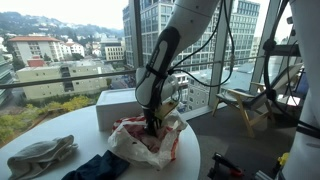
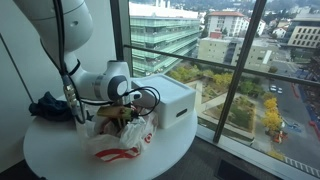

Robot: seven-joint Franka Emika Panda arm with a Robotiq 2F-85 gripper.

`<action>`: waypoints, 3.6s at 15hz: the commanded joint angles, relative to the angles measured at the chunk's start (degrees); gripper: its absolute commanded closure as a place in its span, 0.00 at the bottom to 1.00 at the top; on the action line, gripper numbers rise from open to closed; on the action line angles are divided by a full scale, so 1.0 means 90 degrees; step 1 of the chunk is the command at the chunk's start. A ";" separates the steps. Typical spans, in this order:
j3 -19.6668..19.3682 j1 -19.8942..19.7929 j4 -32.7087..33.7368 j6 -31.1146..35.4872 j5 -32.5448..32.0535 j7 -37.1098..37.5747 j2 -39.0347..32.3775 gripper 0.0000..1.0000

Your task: Remove the shirts from the plastic bag.

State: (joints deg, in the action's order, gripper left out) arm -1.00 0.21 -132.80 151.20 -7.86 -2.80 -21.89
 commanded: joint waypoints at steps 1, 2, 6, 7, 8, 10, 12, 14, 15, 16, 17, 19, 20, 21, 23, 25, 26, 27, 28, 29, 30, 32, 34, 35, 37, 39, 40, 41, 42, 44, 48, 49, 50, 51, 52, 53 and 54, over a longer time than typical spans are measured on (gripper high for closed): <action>0.0194 -0.0145 0.0214 -0.0873 0.0423 -0.0286 0.0549 0.89; 0.0181 -0.0105 0.0294 -0.1147 0.0426 -0.0259 0.0711 0.89; 0.0426 -0.0102 0.0700 -0.2475 0.0915 -0.0742 0.1501 0.89; 0.0497 -0.0126 0.0869 -0.2880 0.1215 -0.1009 0.1702 0.89; 0.0525 -0.0113 0.1062 -0.3254 0.1469 -0.1155 0.1841 0.89; 0.0512 -0.0090 0.1512 -0.3974 0.1985 -0.1415 0.2089 0.89; 0.0448 -0.0029 0.1776 -0.3781 0.2053 -0.1314 0.2384 0.88; 0.0438 0.0028 0.2017 -0.3406 0.1812 -0.1140 0.2641 0.88; 0.0449 0.0054 0.2160 -0.3297 0.1683 -0.1124 0.2733 0.88; 0.0461 0.0075 0.2290 -0.3164 0.1509 -0.1076 0.2799 0.88; 0.0472 0.0096 0.2428 -0.2997 0.1304 -0.1069 0.2803 0.88; 0.0490 0.0128 0.2561 -0.2427 0.0820 -0.1031 0.2690 0.88; 0.0494 0.0137 0.2570 -0.2029 0.0555 -0.0970 0.2579 0.88; 0.0490 0.0134 0.2541 -0.1512 0.0279 -0.0815 0.2415 0.88; 0.0458 0.0112 0.2512 -0.0563 -0.0456 -0.0387 0.2052 0.88; 0.0319 0.0124 0.2708 0.0255 -0.1498 0.0360 0.1487 0.88; 0.0164 0.0160 0.2876 0.0537 -0.2084 0.0762 0.1202 0.88; -0.0216 0.0394 0.3096 0.0713 -0.2659 0.1185 0.0907 0.88; -0.0612 0.0628 0.3356 0.0795 -0.3228 0.1509 0.0594 0.88; -0.0680 0.0599 0.3526 0.0836 -0.3794 0.1954 0.0337 0.89; -0.0849 0.0649 0.3701 0.0822 -0.4289 0.2364 0.0110 0.89; -0.1003 0.0710 0.3869 0.0679 -0.4626 0.2770 -0.0132 0.61; -0.0958 0.0700 0.3789 0.0698 -0.4600 0.2842 -0.0107 0.57; -0.0982 0.0754 0.3641 0.0833 -0.4753 0.2950 0.0058 0.52; -0.1019 0.0863 0.3434 0.0974 -0.5082 0.3121 0.0366 0.36; -0.0808 0.0842 0.2905 0.1000 -0.5005 0.2856 0.0959 0.20; -0.0740 0.0853 0.2637 0.0973 -0.4926 0.2767 0.1244 0.13; -0.0595 0.0826 0.2209 0.0773 -0.4675 0.2491 0.1623 0.05; -0.0255 0.0621 0.1821 0.0500 -0.4069 0.1902 0.1923 0.01; 0.0014 0.0526 0.1110 -0.0018 -0.2989 0.1097 0.2480 0.00; 0.0124 0.0479 -0.0203 -0.1027 -0.1164 -0.0357 0.3412 0.00; 0.0084 0.0486 -0.0444 -0.1249 -0.0740 -0.0700 0.3537 0.00; 0.0037 0.0485 -0.0654 -0.1524 -0.0423 -0.0966 0.3623 0.00; 0.0007 0.0480 -0.0834 -0.1807 -0.0166 -0.1184 0.3672 0.00; -0.0018 0.0514 -0.1032 -0.1990 0.0165 -0.1496 0.3694 0.00; -0.0039 0.0536 -0.1156 -0.2242 0.0419 -0.1779 0.3703 0.00; -0.0032 0.0596 -0.1294 -0.2406 0.0703 -0.2078 0.3698 0.00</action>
State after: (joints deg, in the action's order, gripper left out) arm -1.15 5.00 -140.29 133.42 -7.87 -14.30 9.14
